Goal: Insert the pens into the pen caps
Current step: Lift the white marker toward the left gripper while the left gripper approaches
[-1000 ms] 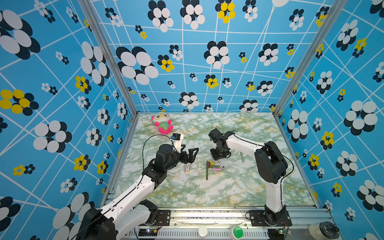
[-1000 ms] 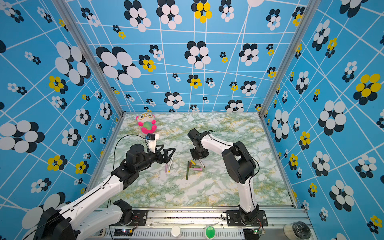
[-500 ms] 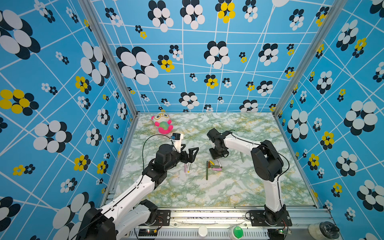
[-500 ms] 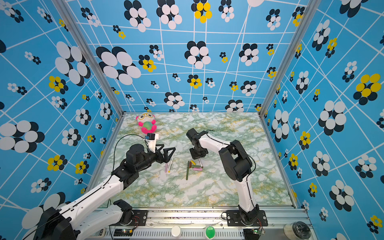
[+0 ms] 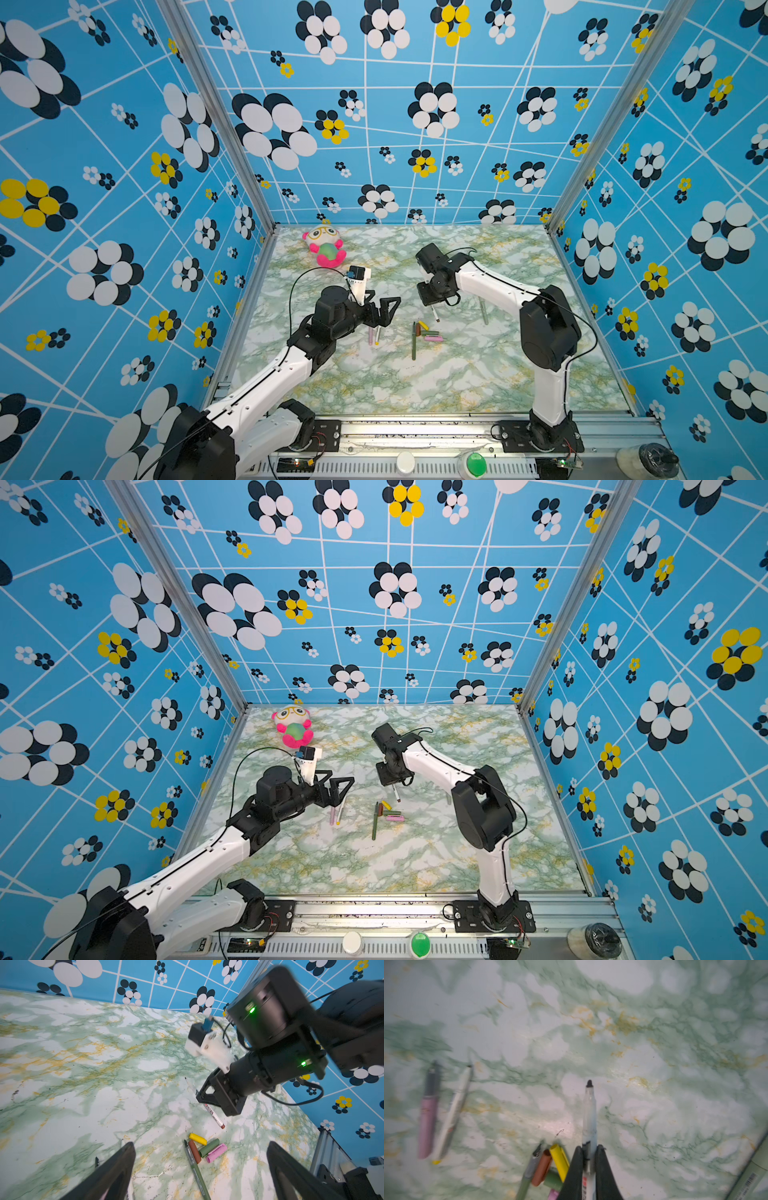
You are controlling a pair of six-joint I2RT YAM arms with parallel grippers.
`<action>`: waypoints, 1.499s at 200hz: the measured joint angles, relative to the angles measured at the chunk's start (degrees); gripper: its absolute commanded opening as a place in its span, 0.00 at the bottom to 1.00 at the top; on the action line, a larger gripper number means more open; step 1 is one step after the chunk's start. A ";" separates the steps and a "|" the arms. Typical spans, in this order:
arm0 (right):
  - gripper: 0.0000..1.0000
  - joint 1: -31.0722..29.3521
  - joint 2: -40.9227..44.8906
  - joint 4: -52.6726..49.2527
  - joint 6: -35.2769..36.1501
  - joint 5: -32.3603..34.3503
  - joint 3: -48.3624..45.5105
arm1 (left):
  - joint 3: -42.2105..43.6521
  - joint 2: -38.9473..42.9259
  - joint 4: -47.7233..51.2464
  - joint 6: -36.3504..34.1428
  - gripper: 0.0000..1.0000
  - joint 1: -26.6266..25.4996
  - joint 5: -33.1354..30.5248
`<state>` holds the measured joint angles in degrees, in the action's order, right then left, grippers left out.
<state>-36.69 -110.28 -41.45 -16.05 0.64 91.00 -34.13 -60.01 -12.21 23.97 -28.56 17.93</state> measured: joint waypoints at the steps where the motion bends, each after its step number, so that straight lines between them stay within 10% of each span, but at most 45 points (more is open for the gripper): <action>1: 0.07 0.00 0.28 0.11 -0.11 -0.17 0.00 | -0.07 -0.07 0.02 0.04 1.00 0.00 0.24; 129: 0.07 0.07 19.04 25.51 -12.76 -26.40 -13.70 | -3.87 -9.81 -10.29 15.87 0.91 3.17 23.19; 300: 0.07 0.07 21.03 33.62 -17.42 -31.26 -15.76 | -5.38 -14.80 -18.14 24.96 0.38 4.17 26.47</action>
<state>-36.62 -89.25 -7.84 -33.47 -30.61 75.24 -39.51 -74.81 -30.35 48.93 -24.38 44.40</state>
